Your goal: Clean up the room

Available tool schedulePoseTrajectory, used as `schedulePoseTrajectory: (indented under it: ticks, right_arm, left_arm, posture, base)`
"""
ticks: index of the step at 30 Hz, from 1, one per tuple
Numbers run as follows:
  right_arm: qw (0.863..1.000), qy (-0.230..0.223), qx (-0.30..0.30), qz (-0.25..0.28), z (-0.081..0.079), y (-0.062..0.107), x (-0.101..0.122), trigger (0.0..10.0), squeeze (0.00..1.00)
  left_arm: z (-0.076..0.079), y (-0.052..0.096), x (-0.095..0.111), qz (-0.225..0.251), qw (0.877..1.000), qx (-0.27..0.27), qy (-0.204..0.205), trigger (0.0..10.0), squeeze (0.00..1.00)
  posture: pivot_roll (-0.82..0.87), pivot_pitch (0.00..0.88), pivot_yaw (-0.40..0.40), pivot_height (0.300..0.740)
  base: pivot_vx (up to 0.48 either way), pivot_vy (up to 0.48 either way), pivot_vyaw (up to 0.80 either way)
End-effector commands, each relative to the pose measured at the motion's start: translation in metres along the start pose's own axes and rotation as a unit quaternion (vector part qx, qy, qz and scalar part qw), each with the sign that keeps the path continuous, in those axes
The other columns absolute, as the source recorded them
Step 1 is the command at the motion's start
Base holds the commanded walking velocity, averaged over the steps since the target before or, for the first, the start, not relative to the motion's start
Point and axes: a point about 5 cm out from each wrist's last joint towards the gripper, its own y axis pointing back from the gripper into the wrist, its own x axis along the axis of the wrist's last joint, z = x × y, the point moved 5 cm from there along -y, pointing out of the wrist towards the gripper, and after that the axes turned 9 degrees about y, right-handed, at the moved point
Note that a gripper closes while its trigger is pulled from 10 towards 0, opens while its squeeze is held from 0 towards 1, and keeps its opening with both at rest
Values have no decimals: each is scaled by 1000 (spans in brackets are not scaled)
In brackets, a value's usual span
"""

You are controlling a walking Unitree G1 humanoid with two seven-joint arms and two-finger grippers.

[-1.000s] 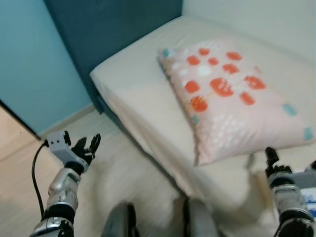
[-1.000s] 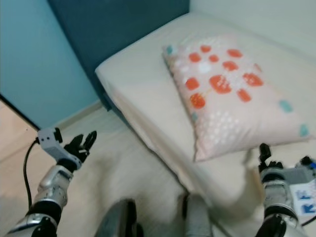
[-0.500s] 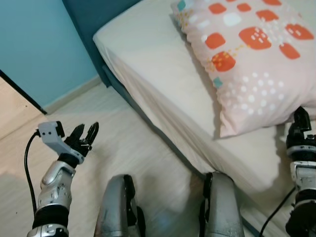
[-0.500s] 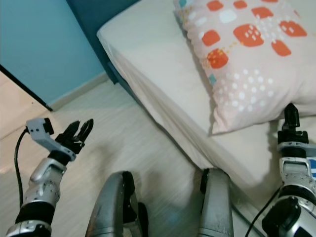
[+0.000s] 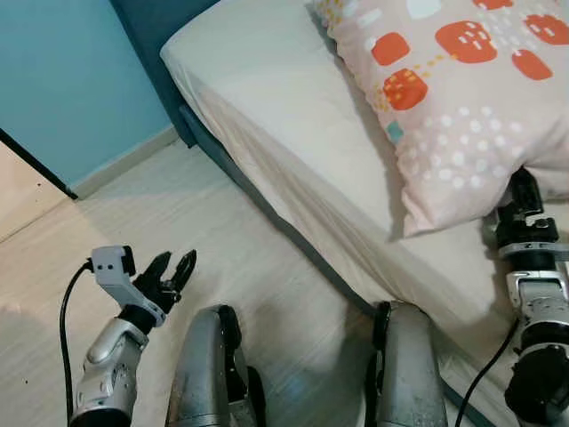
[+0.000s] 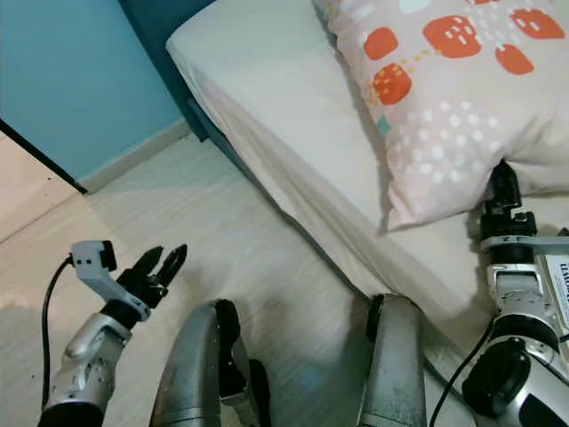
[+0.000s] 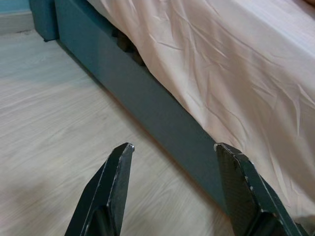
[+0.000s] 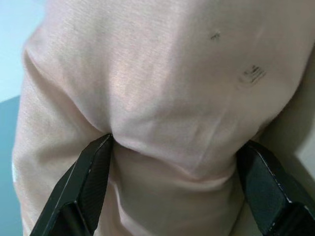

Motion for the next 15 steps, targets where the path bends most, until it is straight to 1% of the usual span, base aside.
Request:
schedulePoseTrajectory:
  ticks: [1,4,5,6,7,8,10,11,13,15]
  right_arm:
    - [999,-3,34,32,-13,-11,16,10000,0]
    - [996,-3,75,46,-32,-26,26,10000,0]
    - [996,-3,75,46,-32,-26,26,10000,0]
    - [995,-3,83,46,-36,-29,27,10000,0]
    - [993,-6,105,46,-47,-37,28,10000,0]
    - [993,-6,105,46,-47,-37,28,10000,0]
    - [992,-8,120,43,-57,-45,28,10000,0]
    - [992,-8,120,43,-57,-45,28,10000,0]
    - [992,0,118,35,-66,-57,25,10000,0]
    - [992,0,118,35,-66,-57,25,10000,0]
  left_arm:
    - [-5,12,-11,-19,1000,14,5,10000,0]
    - [-2,14,-13,-23,1000,15,7,10000,0]
    - [-2,14,-13,-23,1000,15,7,10000,0]
    - [-1,14,-14,-23,1000,14,8,10000,0]
    - [1,15,-15,-24,1000,14,11,10000,0]
    - [1,15,-15,-24,1000,14,11,10000,0]
    - [3,16,-17,-26,1000,13,11,10000,0]
    - [3,16,-17,-26,1000,13,11,10000,0]
    - [4,19,-19,-30,999,14,13,10000,0]
    - [4,19,-19,-30,999,14,13,10000,0]
  posture:
    - [175,455,141,452]
    - [173,459,139,452]
    - [173,459,139,452]
    - [173,459,139,452]
    - [173,461,135,452]
    - [173,461,135,452]
    - [171,465,134,452]
    - [171,465,134,452]
    - [168,470,134,452]
    - [168,470,134,452]
  base:
    - [0,0,0]
    - [0,0,0]
    - [0,0,0]
    - [0,0,0]
    - [0,0,0]
    - [0,0,0]
    - [0,0,0]
    - [0,0,0]
    - [0,0,0]
    - [0,0,0]
